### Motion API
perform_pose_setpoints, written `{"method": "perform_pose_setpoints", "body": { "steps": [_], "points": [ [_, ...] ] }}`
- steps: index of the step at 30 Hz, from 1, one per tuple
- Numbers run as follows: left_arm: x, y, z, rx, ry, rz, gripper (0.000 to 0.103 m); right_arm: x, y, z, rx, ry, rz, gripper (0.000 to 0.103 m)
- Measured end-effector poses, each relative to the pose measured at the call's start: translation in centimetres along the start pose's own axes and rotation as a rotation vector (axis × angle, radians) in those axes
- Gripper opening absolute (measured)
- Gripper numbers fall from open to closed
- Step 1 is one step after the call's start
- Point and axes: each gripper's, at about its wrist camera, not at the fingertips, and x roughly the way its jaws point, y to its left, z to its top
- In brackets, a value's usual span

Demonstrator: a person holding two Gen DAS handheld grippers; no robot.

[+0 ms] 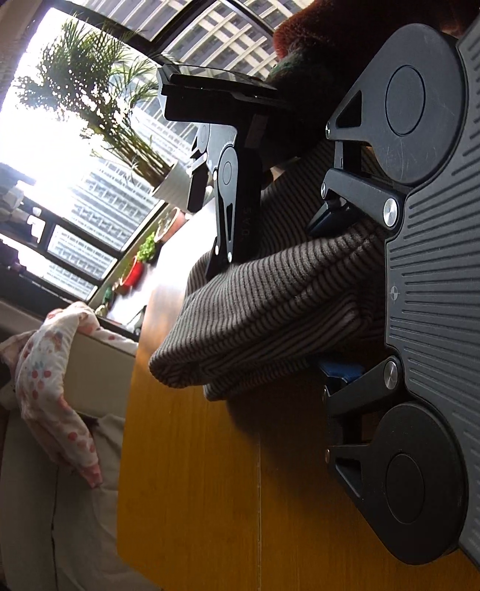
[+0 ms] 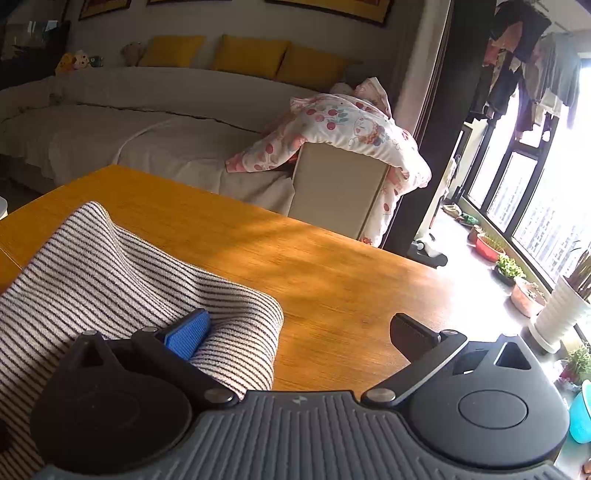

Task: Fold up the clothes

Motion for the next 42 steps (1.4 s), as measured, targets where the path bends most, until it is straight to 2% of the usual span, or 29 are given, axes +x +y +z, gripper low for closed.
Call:
{"method": "perform_pose_setpoints", "body": {
  "steps": [6, 7, 10, 13, 18, 20, 22, 25, 29, 30, 34, 38, 40, 42],
  "points": [
    [0.3, 0.3, 0.2, 0.018, 0.001, 0.013, 0.071, -0.9, -0.3, 0.1, -0.001, -0.006, 0.011, 0.103],
    [0.3, 0.4, 0.4, 0.02, 0.0, 0.013, 0.071, -1.7, -0.8, 0.1, 0.017, -0.013, 0.047, 0.103],
    [0.5, 0.6, 0.2, 0.015, 0.004, 0.003, 0.071, -4.6, -3.5, -1.4, 0.204, 0.014, 0.298, 0.103],
    [0.9, 0.5, 0.2, 0.016, 0.009, 0.0, 0.071, -5.9, -4.9, -4.0, 0.371, 0.107, 0.5, 0.103],
    [0.8, 0.4, 0.3, 0.024, 0.015, -0.002, 0.07, -6.6, -4.1, -6.6, 0.384, 0.13, 0.535, 0.102],
    [0.8, 0.6, 0.3, 0.018, 0.013, -0.012, 0.068, -6.4, -4.0, -6.4, 0.424, 0.15, 0.594, 0.082],
    [0.7, 0.8, 0.4, 0.009, 0.009, -0.025, 0.065, -7.7, -3.8, -5.4, 0.434, 0.108, 0.601, 0.078],
    [0.6, 1.4, 0.4, -0.005, 0.008, -0.05, 0.065, -9.9, -3.9, -4.0, 0.381, 0.018, 0.629, 0.072],
    [0.3, 1.9, 0.3, -0.016, 0.009, -0.08, 0.065, -8.9, -3.3, -4.8, 0.278, 0.082, 0.469, 0.067],
    [0.1, 1.9, 0.3, -0.01, 0.006, -0.076, 0.065, -8.3, -3.3, -5.5, 0.277, 0.106, 0.452, 0.068],
    [-1.1, 1.4, 0.5, 0.005, -0.011, -0.048, 0.064, -8.1, -3.6, -6.4, 0.318, 0.089, 0.457, 0.077],
    [-1.9, 0.3, 0.6, 0.013, -0.016, -0.062, 0.062, -8.5, -2.9, -6.6, 0.256, 0.059, 0.413, 0.085],
    [-2.0, -0.5, 0.6, 0.018, -0.011, -0.082, 0.048, -8.3, -3.3, -6.6, 0.268, 0.058, 0.416, 0.087],
    [-2.6, -1.3, 0.6, 0.023, -0.032, -0.124, 0.046, -8.5, -3.8, -6.6, 0.283, 0.051, 0.417, 0.087]
  ]
}}
